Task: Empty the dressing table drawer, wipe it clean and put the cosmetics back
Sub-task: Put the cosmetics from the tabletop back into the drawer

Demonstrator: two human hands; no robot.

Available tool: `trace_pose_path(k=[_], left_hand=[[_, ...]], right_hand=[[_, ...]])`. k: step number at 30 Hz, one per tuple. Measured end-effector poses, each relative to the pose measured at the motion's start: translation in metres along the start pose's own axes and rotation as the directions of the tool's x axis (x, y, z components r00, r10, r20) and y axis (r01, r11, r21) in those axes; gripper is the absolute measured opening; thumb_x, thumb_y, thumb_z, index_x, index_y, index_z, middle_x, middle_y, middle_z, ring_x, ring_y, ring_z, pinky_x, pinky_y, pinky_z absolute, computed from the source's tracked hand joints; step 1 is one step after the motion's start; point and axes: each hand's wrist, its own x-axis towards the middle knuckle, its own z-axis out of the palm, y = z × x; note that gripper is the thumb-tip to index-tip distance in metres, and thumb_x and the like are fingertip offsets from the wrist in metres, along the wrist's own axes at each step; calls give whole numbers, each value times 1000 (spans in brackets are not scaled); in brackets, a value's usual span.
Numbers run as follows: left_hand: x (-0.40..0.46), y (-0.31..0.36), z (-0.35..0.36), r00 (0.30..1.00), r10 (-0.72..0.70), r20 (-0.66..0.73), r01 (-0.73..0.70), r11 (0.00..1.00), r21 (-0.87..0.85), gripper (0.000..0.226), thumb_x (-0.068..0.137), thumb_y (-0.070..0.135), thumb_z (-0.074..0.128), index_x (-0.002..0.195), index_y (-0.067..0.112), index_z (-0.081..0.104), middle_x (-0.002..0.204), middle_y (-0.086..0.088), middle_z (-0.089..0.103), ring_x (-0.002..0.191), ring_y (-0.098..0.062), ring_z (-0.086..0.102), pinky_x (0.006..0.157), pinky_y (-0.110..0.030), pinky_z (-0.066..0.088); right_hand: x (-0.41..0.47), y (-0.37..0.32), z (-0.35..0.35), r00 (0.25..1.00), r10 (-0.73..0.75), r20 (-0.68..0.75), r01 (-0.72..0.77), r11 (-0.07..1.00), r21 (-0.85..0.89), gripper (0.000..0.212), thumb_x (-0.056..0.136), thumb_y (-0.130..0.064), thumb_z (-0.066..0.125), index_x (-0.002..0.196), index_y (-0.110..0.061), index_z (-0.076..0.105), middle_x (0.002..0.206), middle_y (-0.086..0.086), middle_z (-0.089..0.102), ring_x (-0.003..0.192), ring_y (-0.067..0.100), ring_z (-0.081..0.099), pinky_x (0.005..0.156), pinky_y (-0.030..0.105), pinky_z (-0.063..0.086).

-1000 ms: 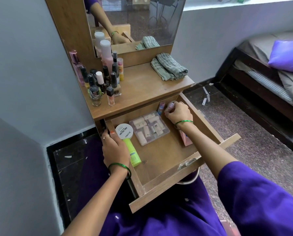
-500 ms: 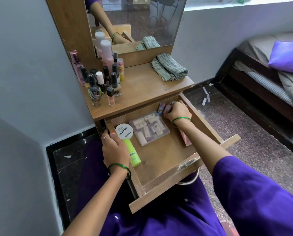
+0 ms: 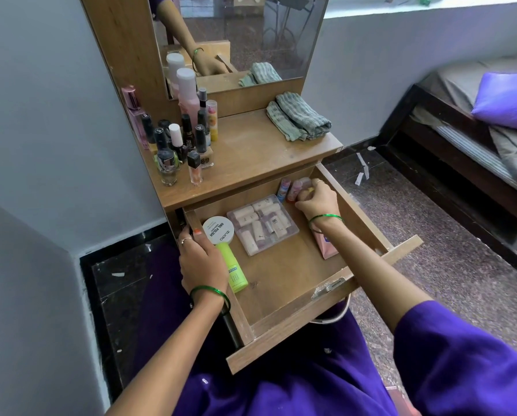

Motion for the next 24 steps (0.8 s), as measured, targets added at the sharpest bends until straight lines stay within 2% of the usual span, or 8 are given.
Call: trace_pose_path(k=[4, 7, 9, 12, 14, 17, 20, 24], left_hand=[[1, -1, 1, 1000, 2, -3, -2, 1000, -8, 39, 102, 31, 27, 133, 17, 45, 119, -7, 61, 106, -29, 58, 70, -32, 35], [0, -1, 1, 1000, -5, 1, 5, 1000, -13, 39, 102, 31, 27, 133, 17, 44, 120, -7, 60, 107, -29, 58, 71, -32, 36], [-1, 0, 0, 1000, -3, 5, 3, 1000, -13, 38, 102, 31, 27, 133, 17, 44, 120, -7, 60, 107, -29, 58, 70, -31, 35], [-2, 1, -1, 1000, -2, 7, 2, 1000, -4, 39, 102, 31, 26, 133, 16, 44, 121, -7, 60, 107, -30, 58, 71, -32, 35], [-3, 1, -1, 1000, -1, 7, 1, 1000, 1, 39, 102, 31, 26, 133, 16, 44, 120, -7, 60, 107, -29, 58, 71, -32, 35], [-3, 2, -1, 1000, -3, 6, 3, 1000, 0, 38, 102, 31, 26, 132, 16, 44, 119, -7, 60, 105, -28, 58, 70, -32, 35], [-3, 2, -1, 1000, -4, 8, 4, 1000, 0, 38, 102, 31, 26, 132, 16, 45, 118, -7, 60, 106, -28, 58, 70, -32, 34], [-3, 3, -1, 1000, -14, 10, 14, 1000, 2, 38, 102, 32, 26, 132, 18, 44, 119, -7, 61, 106, -29, 58, 71, -32, 35]], right_hand=[[-2, 13, 7, 971, 228, 72, -236, 961, 147, 16, 72, -4, 65, 83, -16, 64, 94, 4, 65, 91, 21, 61, 70, 26, 48], [0, 13, 12, 904, 346, 251, -420, 833, 362, 32, 80, 2, 62, 111, -6, 65, 112, 8, 62, 102, 17, 58, 91, 28, 49], [-2, 6, 12, 865, 381, 325, -500, 696, 515, 42, 85, 7, 51, 127, 1, 52, 118, 15, 56, 97, 19, 54, 93, 31, 50], [-4, -5, 16, 776, 502, 383, -590, 359, 723, 51, 85, 18, 36, 130, -1, 47, 111, 14, 44, 106, 22, 52, 94, 30, 49], [-4, -11, 21, 741, 533, 408, -588, 222, 778, 56, 84, 21, 30, 132, -5, 46, 113, 12, 42, 107, 20, 53, 79, 24, 55], [-3, -14, 26, 739, 541, 402, -565, 172, 807, 64, 81, 24, 26, 134, -7, 46, 121, 14, 43, 94, 22, 52, 41, 20, 50], [-2, -15, 26, 740, 537, 404, -570, 184, 801, 62, 79, 25, 29, 128, -6, 49, 129, 14, 46, 108, 26, 52, 44, 24, 50], [5, -15, 31, 737, 557, 383, -566, 198, 800, 54, 79, 22, 31, 119, -6, 53, 114, 13, 47, 79, 20, 51, 38, 22, 49]])
